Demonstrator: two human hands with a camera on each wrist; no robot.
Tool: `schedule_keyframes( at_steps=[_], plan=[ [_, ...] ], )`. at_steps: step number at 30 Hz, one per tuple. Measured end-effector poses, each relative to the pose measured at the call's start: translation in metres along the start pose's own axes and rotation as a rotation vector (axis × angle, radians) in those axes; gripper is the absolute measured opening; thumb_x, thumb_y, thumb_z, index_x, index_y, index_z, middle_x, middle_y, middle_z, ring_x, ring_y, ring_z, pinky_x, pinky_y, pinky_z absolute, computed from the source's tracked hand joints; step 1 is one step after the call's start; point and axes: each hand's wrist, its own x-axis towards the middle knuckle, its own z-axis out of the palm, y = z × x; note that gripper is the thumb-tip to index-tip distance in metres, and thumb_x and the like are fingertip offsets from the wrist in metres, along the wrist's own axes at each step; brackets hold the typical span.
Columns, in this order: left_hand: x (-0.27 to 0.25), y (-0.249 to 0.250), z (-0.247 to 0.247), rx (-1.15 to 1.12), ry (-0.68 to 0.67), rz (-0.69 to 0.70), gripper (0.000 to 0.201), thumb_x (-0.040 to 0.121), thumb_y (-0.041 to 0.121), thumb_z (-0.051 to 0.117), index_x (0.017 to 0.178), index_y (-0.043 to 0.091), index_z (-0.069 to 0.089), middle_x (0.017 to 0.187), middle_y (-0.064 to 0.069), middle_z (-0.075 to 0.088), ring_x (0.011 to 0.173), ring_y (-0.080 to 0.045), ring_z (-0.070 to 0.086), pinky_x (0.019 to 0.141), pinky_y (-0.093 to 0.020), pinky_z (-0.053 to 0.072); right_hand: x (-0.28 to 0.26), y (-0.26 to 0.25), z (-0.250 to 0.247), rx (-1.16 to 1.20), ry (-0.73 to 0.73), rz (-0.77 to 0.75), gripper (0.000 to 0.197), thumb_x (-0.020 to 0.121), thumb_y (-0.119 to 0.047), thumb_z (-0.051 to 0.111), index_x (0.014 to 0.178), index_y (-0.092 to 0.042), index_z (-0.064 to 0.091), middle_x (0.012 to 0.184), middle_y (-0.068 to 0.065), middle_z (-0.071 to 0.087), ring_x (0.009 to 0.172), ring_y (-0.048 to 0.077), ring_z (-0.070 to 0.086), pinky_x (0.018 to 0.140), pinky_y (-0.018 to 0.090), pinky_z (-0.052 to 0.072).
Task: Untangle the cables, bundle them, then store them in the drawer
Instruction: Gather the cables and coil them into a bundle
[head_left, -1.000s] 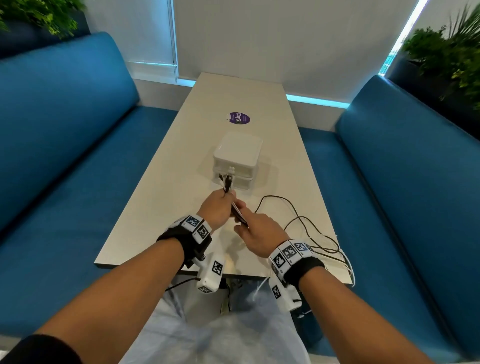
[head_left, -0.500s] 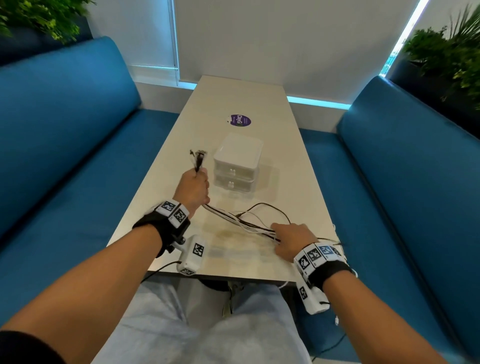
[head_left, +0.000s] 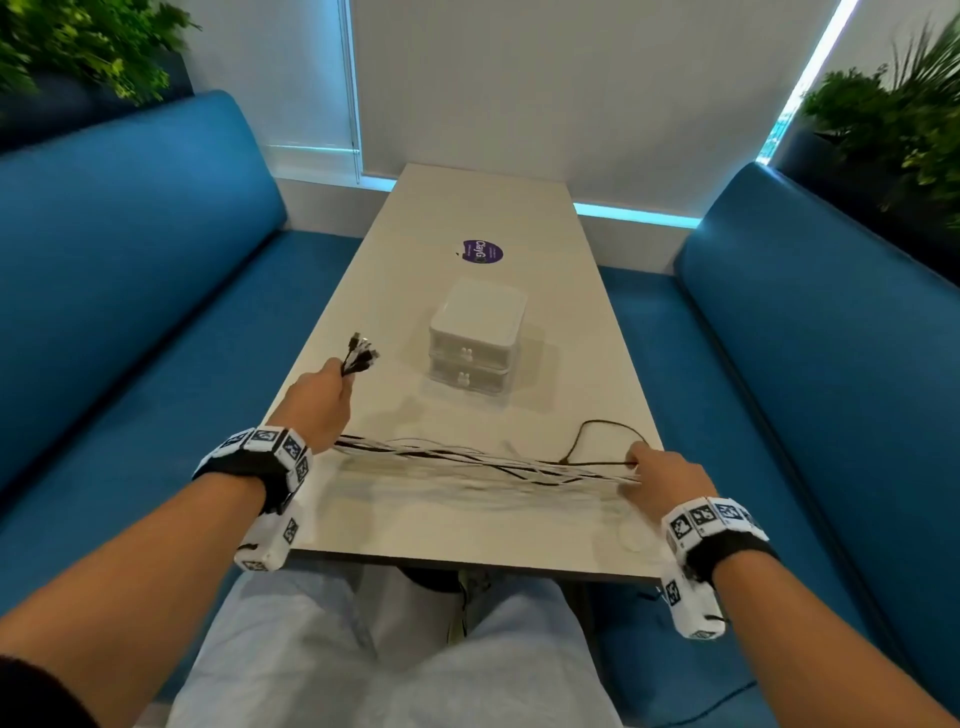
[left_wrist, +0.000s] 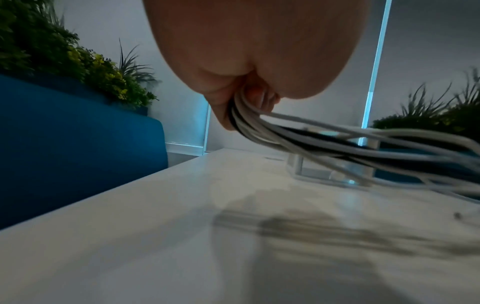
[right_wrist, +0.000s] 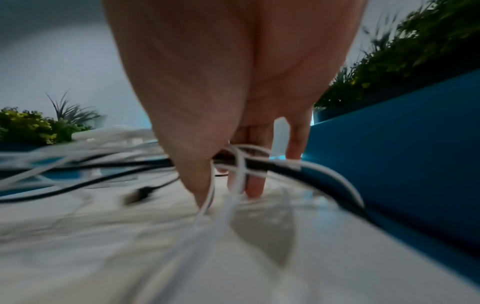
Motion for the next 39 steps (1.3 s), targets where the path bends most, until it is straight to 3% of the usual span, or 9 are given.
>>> schedule_keyframes(
  at_steps=[4,9,13,16,19,27,30,33,39],
  plan=[
    [-0.006,-0.005,0.011,0.108,-0.031,-0.016,0.023,0.106,0.029,0.032,0.094,0.011,0.04,0.071,-0.01,0.054,0.06,-0.028,0.051,0.053,-0.037,0.035,0.0,-0.002,-0.008,0.18,-0.014,-0.083,0.046,0.082,-0.023,0.073,0.114,-0.03,0.041,0.116,-0.007,0.054,0.087,0.017,0.059,0.081,0.038,0.053],
    [-0.014,0.003,0.024,0.194,-0.078,0.026,0.019,0.105,0.027,0.034,0.096,0.011,0.041,0.069,-0.007,0.053,0.057,-0.027,0.051,0.052,-0.036,0.035,0.001,-0.016,-0.006,0.185,-0.04,-0.29,0.069,0.076,-0.038,0.082,0.128,-0.046,0.038,0.135,-0.014,0.036,0.101,0.02,0.058,0.091,0.039,0.052],
    [-0.021,-0.005,0.029,0.303,-0.124,0.123,0.02,0.105,0.03,0.036,0.096,0.014,0.043,0.07,-0.004,0.054,0.059,-0.025,0.054,0.052,-0.035,0.037,0.0,-0.017,-0.001,0.36,-0.014,-0.315,0.075,0.076,-0.031,0.084,0.131,-0.049,0.036,0.124,-0.017,0.049,0.103,0.009,0.058,0.091,0.03,0.049],
    [-0.021,-0.009,0.03,0.411,-0.172,0.177,0.022,0.105,0.035,0.034,0.102,0.016,0.045,0.074,0.0,0.055,0.062,-0.023,0.055,0.053,-0.034,0.039,0.004,-0.011,0.003,0.404,-0.09,-0.216,0.054,0.077,-0.028,0.083,0.112,-0.036,0.043,0.098,-0.013,0.064,0.089,0.008,0.063,0.078,0.022,0.048],
    [-0.03,-0.013,0.03,0.423,-0.236,0.223,0.023,0.103,0.039,0.037,0.099,0.019,0.046,0.078,0.002,0.057,0.066,-0.021,0.055,0.06,-0.036,0.045,0.01,-0.002,0.006,0.22,-0.096,-0.177,0.025,0.081,-0.029,0.078,0.092,-0.026,0.055,0.094,-0.008,0.059,0.088,0.017,0.061,0.078,0.027,0.049],
    [-0.042,-0.016,0.031,0.296,-0.327,0.248,0.064,0.078,0.087,0.036,0.096,0.027,0.047,0.08,0.005,0.062,0.07,-0.014,0.058,0.068,-0.036,0.05,0.008,0.001,-0.002,-0.047,-0.003,-0.048,0.032,0.088,-0.057,0.061,0.093,-0.027,0.071,0.08,-0.004,0.045,0.092,0.023,0.048,0.085,0.036,0.047],
    [-0.038,-0.015,0.03,0.274,-0.397,0.242,0.083,0.06,0.099,0.044,0.105,0.028,0.047,0.094,0.006,0.063,0.08,-0.014,0.059,0.076,-0.038,0.052,-0.003,-0.002,-0.013,-0.15,0.06,-0.061,0.024,0.099,-0.033,0.05,0.11,-0.032,0.07,0.086,-0.005,0.051,0.094,0.024,0.045,0.094,0.036,0.042],
    [-0.036,-0.009,0.027,0.348,-0.46,0.284,0.087,0.056,0.09,0.06,0.112,0.026,0.047,0.106,0.008,0.061,0.089,-0.015,0.058,0.079,-0.035,0.05,-0.004,0.005,-0.009,-0.052,0.027,0.001,0.043,0.095,-0.009,0.042,0.117,-0.039,0.061,0.105,0.002,0.058,0.103,0.028,0.054,0.093,0.036,0.047],
    [-0.018,0.003,0.02,0.596,-0.344,0.268,0.044,0.094,0.062,0.048,0.102,0.021,0.06,0.085,0.004,0.056,0.076,-0.017,0.056,0.066,-0.03,0.043,0.0,0.009,-0.004,0.02,0.002,0.062,0.035,0.08,0.004,0.036,0.098,-0.026,0.042,0.088,0.001,0.056,0.076,0.022,0.056,0.065,0.035,0.05]
  ],
)
